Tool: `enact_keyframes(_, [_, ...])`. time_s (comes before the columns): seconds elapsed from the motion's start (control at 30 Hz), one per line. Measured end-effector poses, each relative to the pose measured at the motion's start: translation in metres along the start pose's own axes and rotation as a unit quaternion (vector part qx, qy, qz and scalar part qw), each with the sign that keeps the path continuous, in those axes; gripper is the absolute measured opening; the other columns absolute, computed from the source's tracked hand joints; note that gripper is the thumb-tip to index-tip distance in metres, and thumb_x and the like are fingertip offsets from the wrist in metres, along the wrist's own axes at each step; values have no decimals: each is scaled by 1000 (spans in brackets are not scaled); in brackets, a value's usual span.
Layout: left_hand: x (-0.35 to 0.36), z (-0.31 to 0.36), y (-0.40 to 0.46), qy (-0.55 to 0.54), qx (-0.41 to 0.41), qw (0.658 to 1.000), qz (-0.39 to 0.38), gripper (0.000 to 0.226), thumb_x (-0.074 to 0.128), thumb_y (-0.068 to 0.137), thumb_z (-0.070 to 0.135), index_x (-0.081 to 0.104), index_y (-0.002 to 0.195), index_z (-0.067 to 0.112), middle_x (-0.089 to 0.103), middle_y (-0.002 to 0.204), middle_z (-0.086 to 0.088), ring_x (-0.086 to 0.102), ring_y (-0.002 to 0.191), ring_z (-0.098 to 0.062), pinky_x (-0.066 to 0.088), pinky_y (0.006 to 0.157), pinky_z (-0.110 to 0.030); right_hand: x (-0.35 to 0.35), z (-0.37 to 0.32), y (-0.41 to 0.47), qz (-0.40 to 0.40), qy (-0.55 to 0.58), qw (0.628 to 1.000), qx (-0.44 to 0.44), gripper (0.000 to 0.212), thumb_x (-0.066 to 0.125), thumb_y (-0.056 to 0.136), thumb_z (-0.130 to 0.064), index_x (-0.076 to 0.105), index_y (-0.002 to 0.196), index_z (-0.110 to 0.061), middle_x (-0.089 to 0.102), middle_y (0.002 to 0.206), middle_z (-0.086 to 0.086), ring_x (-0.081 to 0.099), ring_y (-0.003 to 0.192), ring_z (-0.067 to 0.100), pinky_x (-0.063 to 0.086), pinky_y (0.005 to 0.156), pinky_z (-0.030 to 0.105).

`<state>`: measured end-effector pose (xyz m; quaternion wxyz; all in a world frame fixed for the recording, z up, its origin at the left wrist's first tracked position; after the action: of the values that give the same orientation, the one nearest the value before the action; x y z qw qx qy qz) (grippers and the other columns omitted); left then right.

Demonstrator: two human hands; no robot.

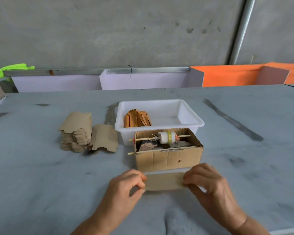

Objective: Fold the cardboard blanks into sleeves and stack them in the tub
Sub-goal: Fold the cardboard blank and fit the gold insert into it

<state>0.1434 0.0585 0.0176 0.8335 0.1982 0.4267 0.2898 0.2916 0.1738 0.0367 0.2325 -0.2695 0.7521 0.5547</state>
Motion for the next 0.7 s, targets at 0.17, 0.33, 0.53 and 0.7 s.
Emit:
enact_keyframes(0.17, [32, 7, -16, 82, 57, 990, -95, 8, 73, 70, 14, 65, 68, 14, 63, 80, 5, 56, 76, -5, 46, 68, -18, 29, 1, -27, -119, -33, 992, -26, 4, 71, 76, -26, 70, 72, -23, 66, 82, -16, 60, 79, 11, 46, 68, 27])
enact_keyframes(0.33, [32, -5, -19, 58, -14, 994, -93, 6, 70, 73, 18, 68, 67, 17, 63, 84, 8, 54, 81, 1, 42, 74, -13, 32, 6, -32, -132, 7, 990, 45, 2, 73, 72, -24, 72, 71, -22, 66, 84, -15, 62, 78, 13, 54, 66, 34])
enact_keyframes(0.53, [34, -37, -17, 40, -169, 981, -86, 8, 76, 76, 15, 73, 68, 14, 57, 101, 12, 48, 102, -3, 28, 84, -3, 34, 31, -43, -99, 12, 967, 234, 14, 81, 70, -14, 71, 61, -19, 63, 81, -15, 52, 91, 14, 47, 78, 31])
enact_keyframes(0.7, [39, -47, -18, 63, -238, 965, -94, 23, 74, 78, 19, 62, 59, 26, 49, 116, 13, 37, 114, -6, 22, 90, -10, 45, 57, -52, -135, 79, 909, 387, 27, 81, 68, -21, 62, 50, -26, 60, 83, -11, 51, 97, 14, 44, 75, 22])
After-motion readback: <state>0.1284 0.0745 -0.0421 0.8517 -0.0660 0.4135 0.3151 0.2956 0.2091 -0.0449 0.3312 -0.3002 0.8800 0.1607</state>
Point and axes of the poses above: each hand's wrist, its own y-axis towards the middle knuckle, its own x-axis out of the palm, z = x × y, the point moved 10 cm from there along y, towards the middle knuckle
